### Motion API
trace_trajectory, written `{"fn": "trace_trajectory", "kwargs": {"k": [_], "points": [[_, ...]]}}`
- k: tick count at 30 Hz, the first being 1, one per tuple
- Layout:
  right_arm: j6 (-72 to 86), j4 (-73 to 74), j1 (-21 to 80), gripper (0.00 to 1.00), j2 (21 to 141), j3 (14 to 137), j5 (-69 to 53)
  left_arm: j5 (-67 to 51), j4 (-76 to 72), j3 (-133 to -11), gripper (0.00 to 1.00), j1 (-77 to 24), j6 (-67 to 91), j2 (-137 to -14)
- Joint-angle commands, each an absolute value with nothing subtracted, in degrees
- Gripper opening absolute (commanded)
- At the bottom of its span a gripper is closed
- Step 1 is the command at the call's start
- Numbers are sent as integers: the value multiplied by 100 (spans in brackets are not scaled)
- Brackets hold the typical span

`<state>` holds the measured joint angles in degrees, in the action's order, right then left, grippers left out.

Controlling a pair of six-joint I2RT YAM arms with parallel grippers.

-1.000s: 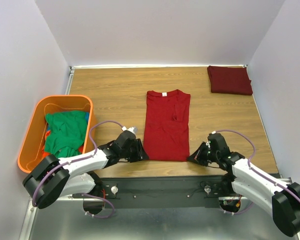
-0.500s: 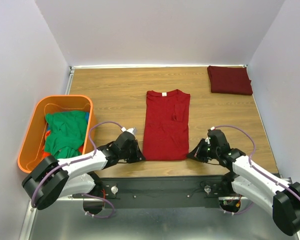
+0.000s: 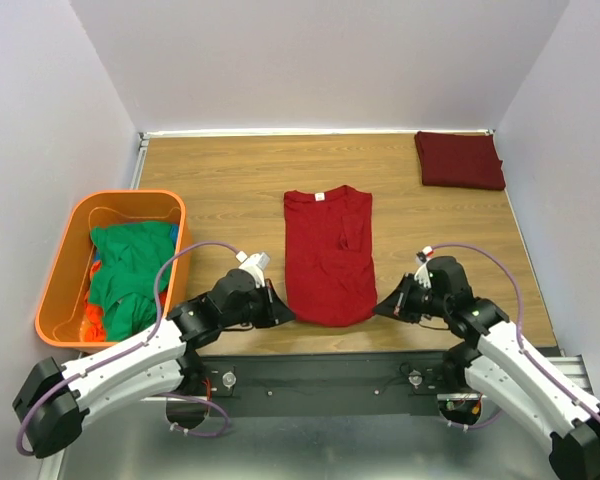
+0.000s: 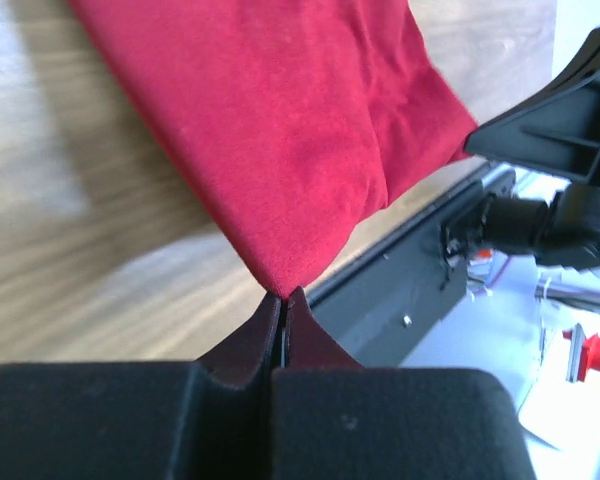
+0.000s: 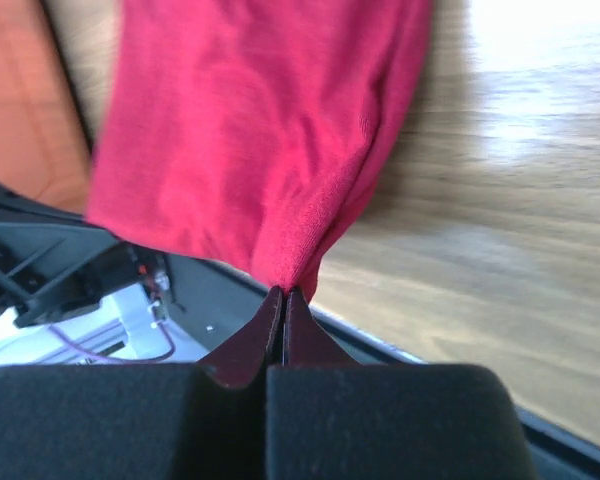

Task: Fold and stack the t-shirts
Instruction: Fold the tshirt

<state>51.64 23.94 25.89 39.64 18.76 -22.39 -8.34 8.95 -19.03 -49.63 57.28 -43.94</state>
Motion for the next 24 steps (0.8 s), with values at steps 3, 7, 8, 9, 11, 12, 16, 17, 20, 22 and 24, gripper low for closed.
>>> {"fn": "trace_trajectory", "kwargs": {"k": [3,7,8,9,11,12,16,17,20,22,24], "points": [[4852,3715,2610,1,3332,2759,-2391,-633,1652,-2530,0,-5361,5827,-4272],[4755,4104,2602,1,3217,3383,-2373,-536,2126,-2953,0,-5502,6029,-3982],[4737,4113,2610,1,3260,3453,-2373,-545,2162,-3058,0,-5502,6047,-3938],[4685,4113,2610,1,3304,3576,-2338,-536,2162,-3111,0,-5502,6108,-3885],[4641,4105,2610,1,3549,3700,-2233,-527,2145,-3216,0,-5502,6152,-3902],[4623,4104,2610,1,3629,3848,-2085,-510,2031,-3243,0,-5502,6152,-3989],[4658,4026,2610,1,4112,4208,-1593,-501,1723,-3383,0,-5423,6082,-4429],[4658,3982,2610,1,4209,4306,-1495,-501,1627,-3471,0,-5388,6039,-4534],[4650,3745,2610,1,4666,4621,-1222,-650,1390,-3629,0,-5152,5915,-4930],[4614,3561,2610,1,5070,4780,-1099,-790,1301,-3726,0,-4993,5836,-5185],[4579,3437,2610,1,5482,5044,-1090,-1070,1135,-3831,0,-4712,5757,-5386]]}}
